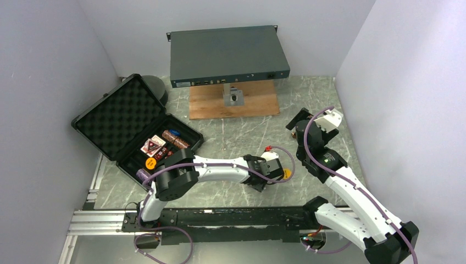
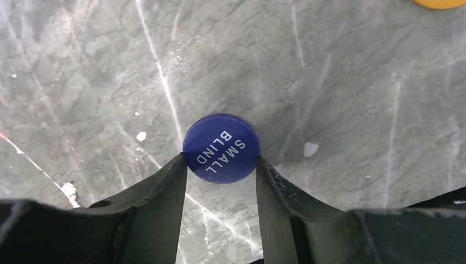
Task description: Pack up texas hold em set
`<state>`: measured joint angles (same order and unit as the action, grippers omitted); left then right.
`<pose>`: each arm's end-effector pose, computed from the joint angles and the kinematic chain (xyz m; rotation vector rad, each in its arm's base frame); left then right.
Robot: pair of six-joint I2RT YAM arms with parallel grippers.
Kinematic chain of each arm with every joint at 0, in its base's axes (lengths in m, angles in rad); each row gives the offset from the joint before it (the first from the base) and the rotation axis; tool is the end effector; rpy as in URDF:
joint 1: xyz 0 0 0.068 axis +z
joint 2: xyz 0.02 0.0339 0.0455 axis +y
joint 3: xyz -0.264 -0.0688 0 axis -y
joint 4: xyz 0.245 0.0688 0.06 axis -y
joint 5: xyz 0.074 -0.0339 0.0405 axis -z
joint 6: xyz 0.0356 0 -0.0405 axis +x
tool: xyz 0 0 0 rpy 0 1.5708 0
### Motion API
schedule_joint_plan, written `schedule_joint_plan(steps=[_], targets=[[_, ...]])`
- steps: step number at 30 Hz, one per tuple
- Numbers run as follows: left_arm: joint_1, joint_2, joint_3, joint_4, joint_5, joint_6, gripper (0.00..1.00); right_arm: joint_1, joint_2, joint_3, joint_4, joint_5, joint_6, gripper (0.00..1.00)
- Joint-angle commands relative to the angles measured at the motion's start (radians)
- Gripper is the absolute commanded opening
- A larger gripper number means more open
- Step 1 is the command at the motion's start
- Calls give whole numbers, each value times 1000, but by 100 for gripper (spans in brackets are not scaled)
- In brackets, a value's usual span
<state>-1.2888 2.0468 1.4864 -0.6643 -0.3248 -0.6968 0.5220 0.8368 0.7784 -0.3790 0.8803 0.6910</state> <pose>0.1269 -0.3973 0.1674 0.7083 2.5856 -0.1524 0.1687 0.0654 0.3142 0.6766 1.7156 -0.0429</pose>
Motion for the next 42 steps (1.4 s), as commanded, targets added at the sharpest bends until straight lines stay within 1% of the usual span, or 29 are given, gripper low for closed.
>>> schedule_joint_plan(steps=[1, 15, 17, 20, 21, 24, 28, 35, 39, 42], targets=[[8, -54, -24, -72, -82, -17, 40, -2, -11, 1, 28, 6, -11, 100], [9, -126, -63, -109, -110, -44, 42, -2, -13, 1, 28, 0, -11, 100], [9, -130, -57, -122, -117, -44, 47, -2, -12, 1, 30, -2, -12, 100], [25, -153, -58, -145, -130, -45, 59, -2, -8, 4, 29, -7, -14, 100], [37, -166, -72, -141, -127, -40, 62, -2, -7, 4, 29, -7, -14, 100], [79, -219, -131, -97, -95, -19, 66, -2, -5, 4, 30, -8, -15, 100], [138, -255, -186, -40, -51, 30, 75, -2, -3, 2, 32, -12, -15, 100], [206, -258, -219, 30, 22, 105, 82, -3, 1, 2, 32, -10, -17, 100], [210, -243, -223, 63, 71, 135, 86, -2, 5, 1, 34, -7, -18, 100], [210, -219, -220, 65, 86, 137, 86, -3, 8, 1, 35, -8, -18, 100]])
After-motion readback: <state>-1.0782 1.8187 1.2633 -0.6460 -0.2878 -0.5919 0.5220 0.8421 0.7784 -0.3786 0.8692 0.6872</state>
